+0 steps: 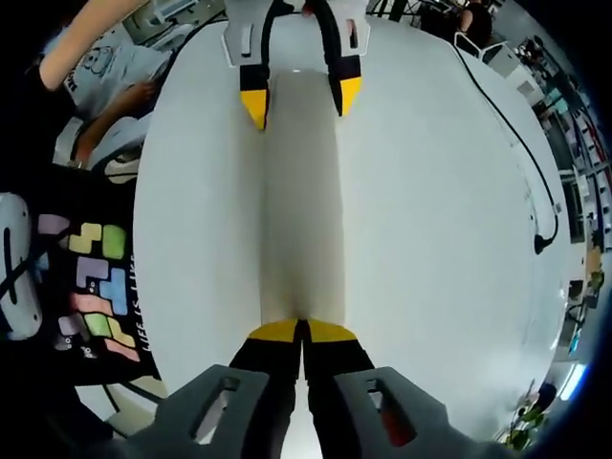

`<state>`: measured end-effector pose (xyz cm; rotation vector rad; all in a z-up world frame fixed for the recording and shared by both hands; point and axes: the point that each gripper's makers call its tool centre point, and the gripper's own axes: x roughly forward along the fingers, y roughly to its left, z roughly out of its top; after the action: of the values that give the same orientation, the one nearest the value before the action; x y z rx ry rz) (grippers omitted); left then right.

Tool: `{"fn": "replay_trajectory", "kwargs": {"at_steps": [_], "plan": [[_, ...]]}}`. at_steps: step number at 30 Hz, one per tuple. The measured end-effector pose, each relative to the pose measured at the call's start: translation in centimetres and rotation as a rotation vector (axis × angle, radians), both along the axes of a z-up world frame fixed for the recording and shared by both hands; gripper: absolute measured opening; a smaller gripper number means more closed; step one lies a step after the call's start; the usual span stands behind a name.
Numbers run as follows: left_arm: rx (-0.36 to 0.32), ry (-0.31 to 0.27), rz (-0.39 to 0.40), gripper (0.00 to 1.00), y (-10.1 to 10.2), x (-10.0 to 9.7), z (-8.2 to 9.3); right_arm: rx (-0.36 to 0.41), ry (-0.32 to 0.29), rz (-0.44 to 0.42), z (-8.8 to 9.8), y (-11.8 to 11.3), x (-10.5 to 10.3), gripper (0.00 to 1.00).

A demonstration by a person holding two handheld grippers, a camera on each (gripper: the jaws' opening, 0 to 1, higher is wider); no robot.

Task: Arrange the utensils inside the cutlery case until each visible utensil rests in its matching compartment.

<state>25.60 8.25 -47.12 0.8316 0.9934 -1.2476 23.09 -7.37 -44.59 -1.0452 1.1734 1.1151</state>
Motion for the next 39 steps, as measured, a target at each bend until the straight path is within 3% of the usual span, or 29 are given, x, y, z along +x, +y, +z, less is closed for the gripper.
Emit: {"fn": "replay_trajectory", "kwargs": {"at_steps": [1,2,3,5,6,15,22,28,30,34,37,39], "plan": [[-0.027,0.008,0.007,0.49,-0.4,-0.1,0.1,-0.044,-0.023,0.006,0.3,-0.5,0.2,0.00],[-0.011,0.004,0.002,0.49,-0.2,-0.1,0.0,-0.023,-0.031,-0.043,0.9,0.1,-0.3,0.00],[-0.015,0.004,0.003,0.49,-0.1,-0.1,0.1,-0.036,-0.022,0.052,0.2,0.0,0.1,0.00],[-0.026,0.006,0.005,0.49,-0.1,-0.1,0.1,-0.010,-0.004,-0.020,-0.1,-0.2,0.2,0.00],[-0.029,0.008,0.006,0.49,-0.1,-0.1,0.1,-0.011,-0.003,0.011,0.0,-0.3,0.3,0.00],[0.005,-0.010,0.000,0.48,0.0,-0.4,0.2,0.007,-0.014,0.007,-0.1,-0.1,0.1,0.00],[0.023,-0.049,0.043,0.43,2.0,-0.2,3.0,-0.010,0.001,0.017,0.0,-0.1,0.1,0.00],[0.007,-0.104,0.058,0.35,3.1,-0.4,5.2,0.016,0.012,0.004,0.1,-0.2,0.2,0.00],[0.006,-0.115,0.055,0.28,3.1,-0.5,5.5,0.024,0.016,0.003,0.1,-0.2,0.2,0.00],[0.045,-0.151,0.035,0.21,3.2,-0.1,5.2,0.036,0.027,-0.003,0.1,-0.2,0.2,0.00],[0.076,-0.146,0.010,0.17,2.9,-0.3,4.4,0.045,0.030,-0.005,0.1,-0.2,0.2,0.00],[0.126,-0.173,-0.015,0.14,3.1,0.2,4.0,0.051,0.029,-0.005,0.1,-0.2,0.2,0.00]]}}
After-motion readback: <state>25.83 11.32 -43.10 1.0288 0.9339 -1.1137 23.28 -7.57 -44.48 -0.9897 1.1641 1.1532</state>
